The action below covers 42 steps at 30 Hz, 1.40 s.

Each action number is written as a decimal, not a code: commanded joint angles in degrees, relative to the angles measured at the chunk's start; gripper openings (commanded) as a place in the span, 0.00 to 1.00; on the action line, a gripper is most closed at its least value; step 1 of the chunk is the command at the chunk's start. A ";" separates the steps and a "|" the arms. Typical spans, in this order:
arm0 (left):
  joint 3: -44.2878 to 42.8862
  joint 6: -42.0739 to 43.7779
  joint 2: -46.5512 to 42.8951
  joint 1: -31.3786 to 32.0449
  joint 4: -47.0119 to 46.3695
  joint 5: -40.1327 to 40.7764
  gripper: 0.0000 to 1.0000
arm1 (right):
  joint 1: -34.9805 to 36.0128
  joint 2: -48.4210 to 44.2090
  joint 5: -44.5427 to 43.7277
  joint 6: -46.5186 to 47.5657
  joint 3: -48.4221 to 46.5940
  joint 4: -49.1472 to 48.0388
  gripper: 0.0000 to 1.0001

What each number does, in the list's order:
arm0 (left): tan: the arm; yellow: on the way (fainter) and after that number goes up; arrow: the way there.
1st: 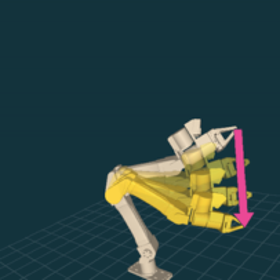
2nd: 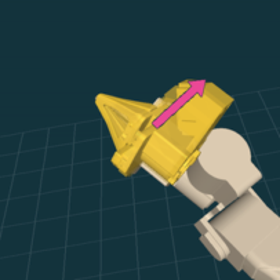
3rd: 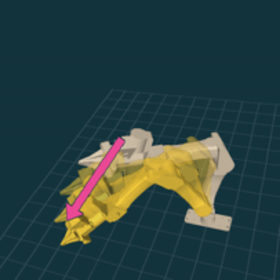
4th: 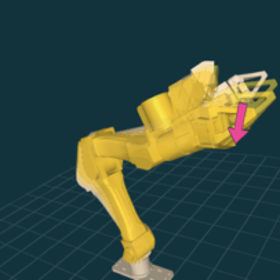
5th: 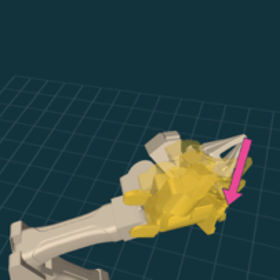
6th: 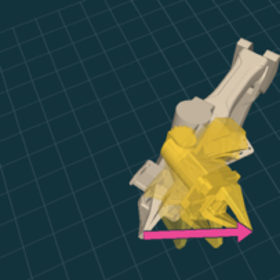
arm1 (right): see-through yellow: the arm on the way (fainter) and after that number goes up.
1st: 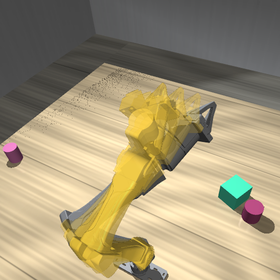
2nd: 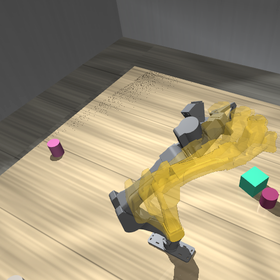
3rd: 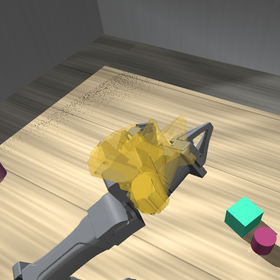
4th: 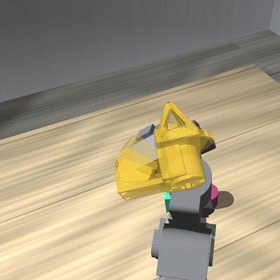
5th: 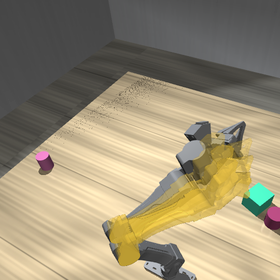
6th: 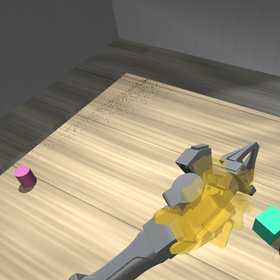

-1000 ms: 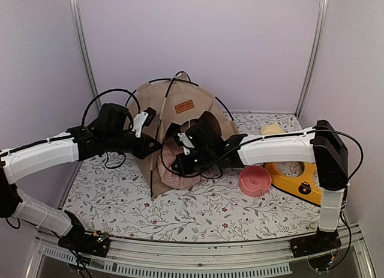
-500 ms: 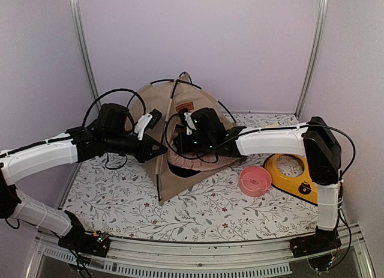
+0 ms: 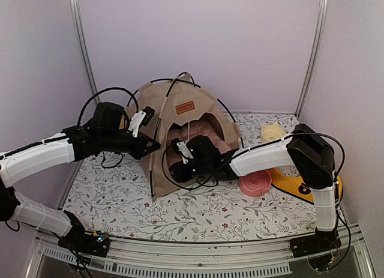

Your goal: Set up the pet tent

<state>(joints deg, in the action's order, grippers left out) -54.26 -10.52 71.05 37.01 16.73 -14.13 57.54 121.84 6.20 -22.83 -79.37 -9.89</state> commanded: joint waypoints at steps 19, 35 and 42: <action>1.97 -0.81 1.02 -1.07 1.31 2.39 0.00 | -3.17 -27.59 -19.18 -1.10 7.68 21.84 0.77; 0.76 -0.13 3.00 -1.07 1.24 -1.92 0.00 | -9.46 -22.51 -15.81 -3.37 10.47 27.87 0.72; 0.09 1.66 4.57 -0.60 0.03 -9.77 0.00 | -8.56 -16.49 -13.72 -1.92 2.35 26.14 0.22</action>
<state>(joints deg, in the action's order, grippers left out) -53.74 -10.66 73.76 36.67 14.68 -17.06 47.99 102.94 -9.72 -25.56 -72.44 18.37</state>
